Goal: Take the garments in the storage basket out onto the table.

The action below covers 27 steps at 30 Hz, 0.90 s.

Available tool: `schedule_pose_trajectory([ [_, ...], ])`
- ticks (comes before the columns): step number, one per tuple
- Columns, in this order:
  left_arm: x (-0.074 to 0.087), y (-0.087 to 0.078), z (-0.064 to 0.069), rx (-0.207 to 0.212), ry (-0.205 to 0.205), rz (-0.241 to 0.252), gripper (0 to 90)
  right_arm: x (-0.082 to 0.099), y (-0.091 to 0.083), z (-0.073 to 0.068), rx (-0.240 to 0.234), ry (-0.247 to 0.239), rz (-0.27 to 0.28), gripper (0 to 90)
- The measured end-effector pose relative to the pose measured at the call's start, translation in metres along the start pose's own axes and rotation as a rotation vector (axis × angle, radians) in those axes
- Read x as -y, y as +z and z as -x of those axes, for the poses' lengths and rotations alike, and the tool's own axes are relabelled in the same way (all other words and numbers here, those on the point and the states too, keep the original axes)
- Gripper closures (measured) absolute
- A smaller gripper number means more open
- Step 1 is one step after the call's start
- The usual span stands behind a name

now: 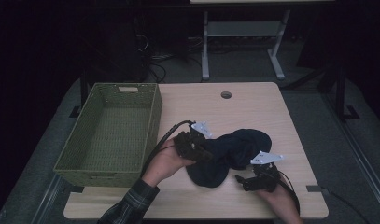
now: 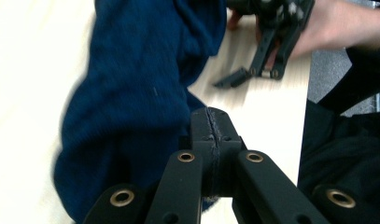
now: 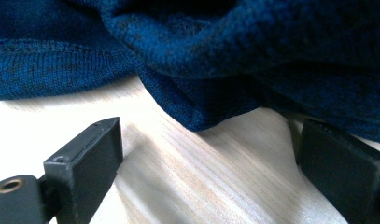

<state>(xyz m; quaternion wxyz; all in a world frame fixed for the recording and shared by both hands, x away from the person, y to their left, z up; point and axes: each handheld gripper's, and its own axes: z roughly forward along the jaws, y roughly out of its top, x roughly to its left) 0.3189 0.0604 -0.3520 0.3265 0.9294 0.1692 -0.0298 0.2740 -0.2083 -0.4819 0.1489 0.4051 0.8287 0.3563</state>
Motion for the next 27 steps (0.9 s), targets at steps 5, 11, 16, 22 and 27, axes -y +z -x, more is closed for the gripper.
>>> schedule_pose_trajectory([
  [5, 0.023, 0.011, 0.002, 0.012, -0.028, -0.009, 89.9, 0.000, 0.000, 0.000, 0.000, -0.001, 0.001, 6.8],
  [11, 0.045, 0.030, 0.003, 0.015, -0.026, -0.035, 89.9, 0.000, 0.000, 0.000, 0.000, 0.000, 0.000, 6.8],
  [16, 0.059, 0.046, 0.001, 0.009, -0.017, -0.053, 89.9, 0.000, 0.000, 0.000, 0.000, -0.001, -0.001, 6.8],
  [22, 0.068, 0.064, -0.002, -0.021, -0.010, -0.077, 89.9, 0.002, -0.002, -0.001, 0.005, 0.002, -0.004, 6.8],
  [27, 0.072, 0.068, -0.004, -0.020, -0.017, -0.075, 90.0, 0.001, -0.006, -0.003, 0.003, -0.010, -0.037, 7.3],
])
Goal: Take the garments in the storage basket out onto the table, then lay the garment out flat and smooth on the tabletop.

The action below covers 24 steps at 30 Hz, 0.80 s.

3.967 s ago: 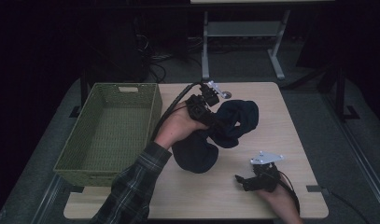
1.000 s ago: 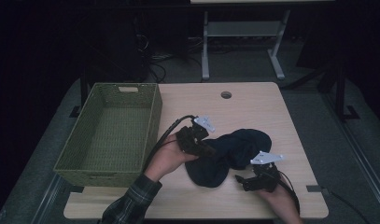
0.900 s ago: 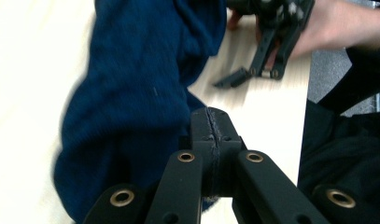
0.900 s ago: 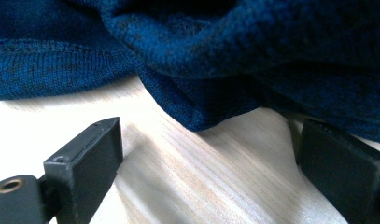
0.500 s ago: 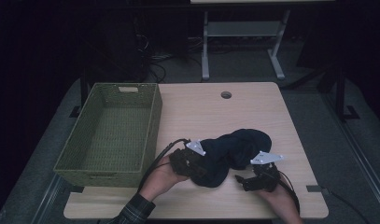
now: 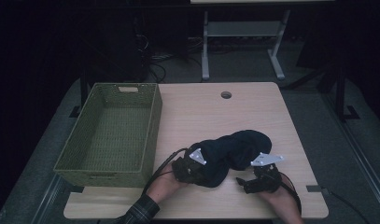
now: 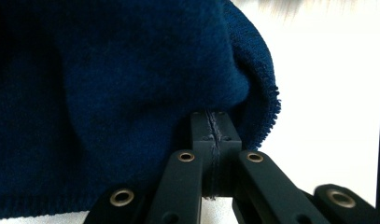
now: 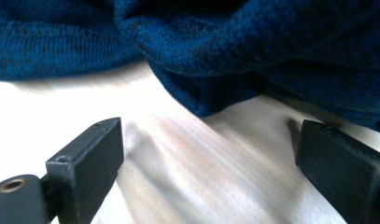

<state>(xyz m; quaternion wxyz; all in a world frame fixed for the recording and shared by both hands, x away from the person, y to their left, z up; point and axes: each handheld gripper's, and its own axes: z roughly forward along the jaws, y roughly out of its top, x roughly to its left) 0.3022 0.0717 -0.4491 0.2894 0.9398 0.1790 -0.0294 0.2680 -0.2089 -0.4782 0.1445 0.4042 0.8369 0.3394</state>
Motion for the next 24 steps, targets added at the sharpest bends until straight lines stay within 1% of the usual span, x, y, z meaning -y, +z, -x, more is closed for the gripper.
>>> schedule_pose_trajectory([
  [1, 0.000, 0.001, 0.000, 0.000, -0.005, 0.005, 90.0, 0.001, -0.002, -0.001, 0.000, 0.006, -0.006, 7.5],
  [2, 0.001, 0.001, 0.000, -0.003, -0.008, 0.007, 90.0, 0.002, -0.003, -0.001, -0.006, -0.006, -0.007, 7.6],
  [4, 0.002, 0.001, 0.001, -0.012, -0.011, 0.010, 90.0, 0.006, -0.009, -0.001, -0.006, -0.010, -0.009, 8.0],
  [5, 0.002, 0.001, 0.002, -0.014, -0.015, 0.010, 90.0, 0.006, -0.011, -0.001, -0.011, -0.005, -0.012, 10.2],
  [7, 0.002, 0.001, 0.002, -0.015, -0.017, 0.009, 90.0, 0.008, -0.019, 0.000, -0.004, -0.013, 0.007, 12.4],
  [8, 0.002, 0.001, 0.002, -0.014, -0.020, 0.009, 90.0, 0.009, -0.024, 0.001, -0.004, -0.002, 0.017, 13.0],
  [11, 0.002, 0.001, 0.001, -0.011, -0.024, 0.013, 90.0, 0.010, -0.030, 0.006, -0.008, 0.006, 0.040, 13.6],
  [12, 0.002, 0.001, 0.001, -0.011, -0.024, 0.014, 90.0, 0.010, -0.031, 0.009, -0.015, 0.003, 0.042, 13.8],
  [14, 0.002, 0.001, 0.002, -0.014, -0.021, 0.012, 90.0, 0.011, -0.034, 0.014, -0.003, 0.010, 0.041, 14.1],
  [15, 0.002, 0.001, 0.001, -0.013, -0.020, 0.012, 90.0, 0.011, -0.035, 0.017, -0.003, 0.004, 0.043, 14.3],
  [17, 0.002, 0.001, 0.001, -0.007, -0.023, 0.012, 90.0, 0.013, -0.039, 0.024, 0.012, 0.012, 0.047, 14.5],
  [18, 0.002, 0.001, 0.000, -0.005, -0.024, 0.011, 90.0, 0.014, -0.042, 0.028, 0.019, 0.014, 0.051, 16.5],
  [20, 0.002, 0.001, 0.000, -0.001, -0.026, 0.012, 90.0, 0.015, -0.048, 0.037, 0.020, 0.019, 0.064, 18.9],
  [23, 0.002, 0.001, -0.001, -0.001, -0.027, 0.008, 90.0, 0.014, -0.054, 0.051, 0.017, 0.040, 0.087, 20.9],
  [24, 0.002, 0.001, -0.001, -0.001, -0.028, 0.007, 90.0, 0.014, -0.055, 0.053, 0.016, 0.042, 0.095, 21.8],
])
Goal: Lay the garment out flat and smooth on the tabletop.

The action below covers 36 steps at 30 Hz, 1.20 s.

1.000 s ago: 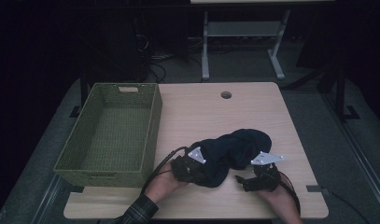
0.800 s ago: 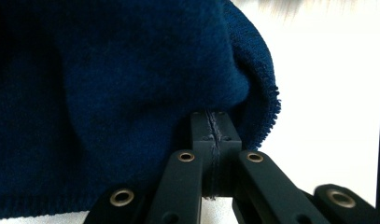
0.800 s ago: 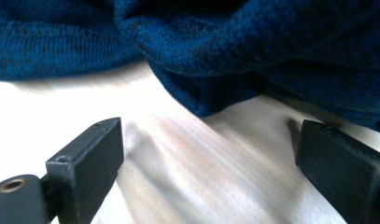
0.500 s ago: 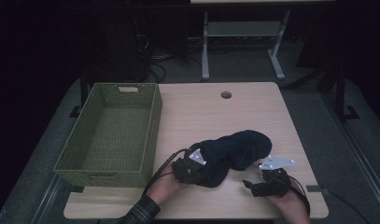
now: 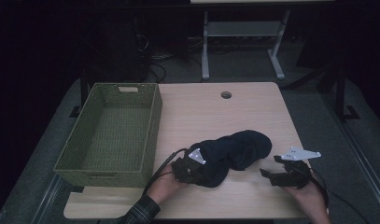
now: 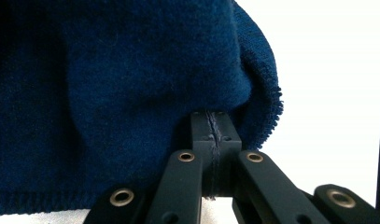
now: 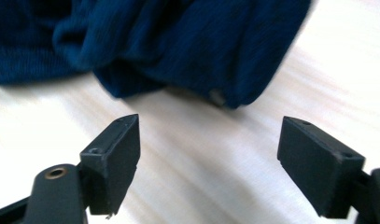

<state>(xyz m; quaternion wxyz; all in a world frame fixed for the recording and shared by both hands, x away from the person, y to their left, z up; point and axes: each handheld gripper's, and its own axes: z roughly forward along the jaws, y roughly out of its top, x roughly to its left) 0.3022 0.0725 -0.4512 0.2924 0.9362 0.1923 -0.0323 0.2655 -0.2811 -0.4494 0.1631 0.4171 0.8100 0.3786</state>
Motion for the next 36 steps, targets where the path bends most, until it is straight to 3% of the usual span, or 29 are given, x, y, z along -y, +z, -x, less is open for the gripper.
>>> schedule_pose_trajectory([
  [8, -0.001, 0.000, -0.001, 0.006, -0.012, -0.005, 90.0, -0.006, 0.001, 0.016, -0.038, 0.029, 0.008, 27.1],
  [17, -0.002, 0.000, 0.001, -0.003, -0.016, -0.010, 90.0, -0.014, 0.019, 0.018, -0.073, -0.016, 0.022, 40.9],
  [26, -0.002, 0.000, -0.002, 0.010, -0.019, -0.012, 90.0, -0.023, 0.023, 0.016, -0.073, -0.046, 0.046, 77.8],
  [36, -0.002, 0.001, 0.000, 0.005, -0.027, -0.011, 90.0, -0.046, 0.011, 0.015, -0.105, 0.015, 0.021, 81.3],
])
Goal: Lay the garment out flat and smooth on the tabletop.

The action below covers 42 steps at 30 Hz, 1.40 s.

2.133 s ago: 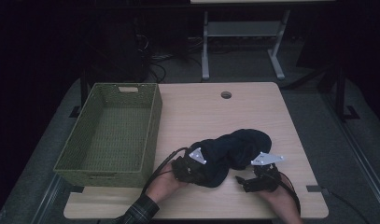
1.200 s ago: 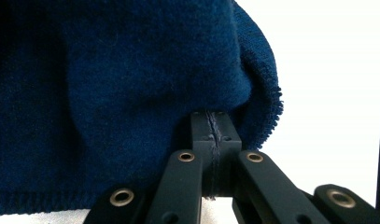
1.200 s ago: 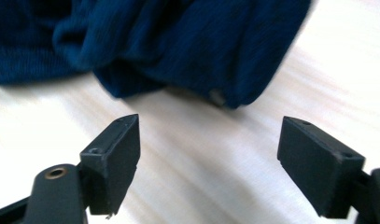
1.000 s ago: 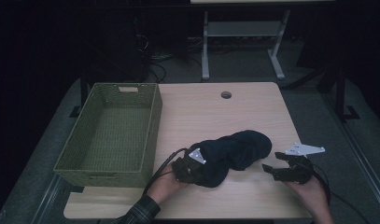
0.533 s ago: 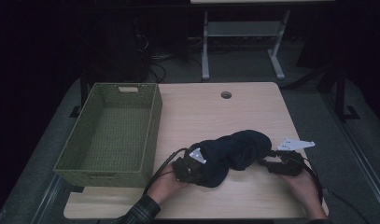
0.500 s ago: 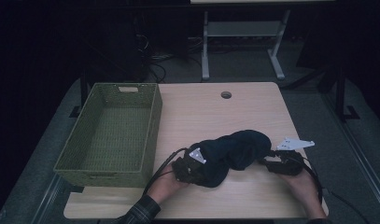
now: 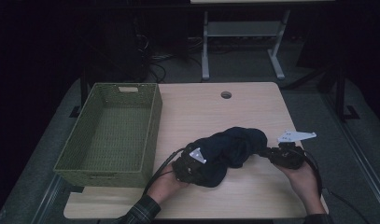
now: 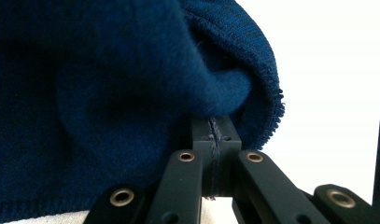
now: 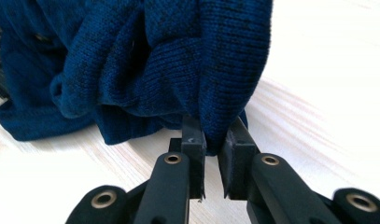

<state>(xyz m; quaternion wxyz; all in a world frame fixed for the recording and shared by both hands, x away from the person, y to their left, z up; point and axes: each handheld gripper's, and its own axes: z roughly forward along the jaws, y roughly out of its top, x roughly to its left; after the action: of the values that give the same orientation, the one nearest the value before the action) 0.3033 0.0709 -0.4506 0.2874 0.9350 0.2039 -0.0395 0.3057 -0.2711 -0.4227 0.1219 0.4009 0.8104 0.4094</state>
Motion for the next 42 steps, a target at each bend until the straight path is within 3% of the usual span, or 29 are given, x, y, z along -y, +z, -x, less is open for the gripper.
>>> schedule_pose_trajectory([
  [23, 0.000, -0.001, -0.003, 0.012, -0.005, -0.001, 90.0, -0.073, -0.021, 0.020, 0.089, -0.012, 0.027, 81.4],
  [30, 0.000, 0.000, -0.003, 0.011, -0.011, 0.004, 90.0, -0.095, -0.020, 0.027, 0.126, -0.022, 0.023, 81.5],
  [42, 0.000, -0.001, -0.003, 0.013, -0.008, -0.001, 90.0, -0.124, -0.014, 0.050, 0.211, 0.005, -0.005, 81.6],
])
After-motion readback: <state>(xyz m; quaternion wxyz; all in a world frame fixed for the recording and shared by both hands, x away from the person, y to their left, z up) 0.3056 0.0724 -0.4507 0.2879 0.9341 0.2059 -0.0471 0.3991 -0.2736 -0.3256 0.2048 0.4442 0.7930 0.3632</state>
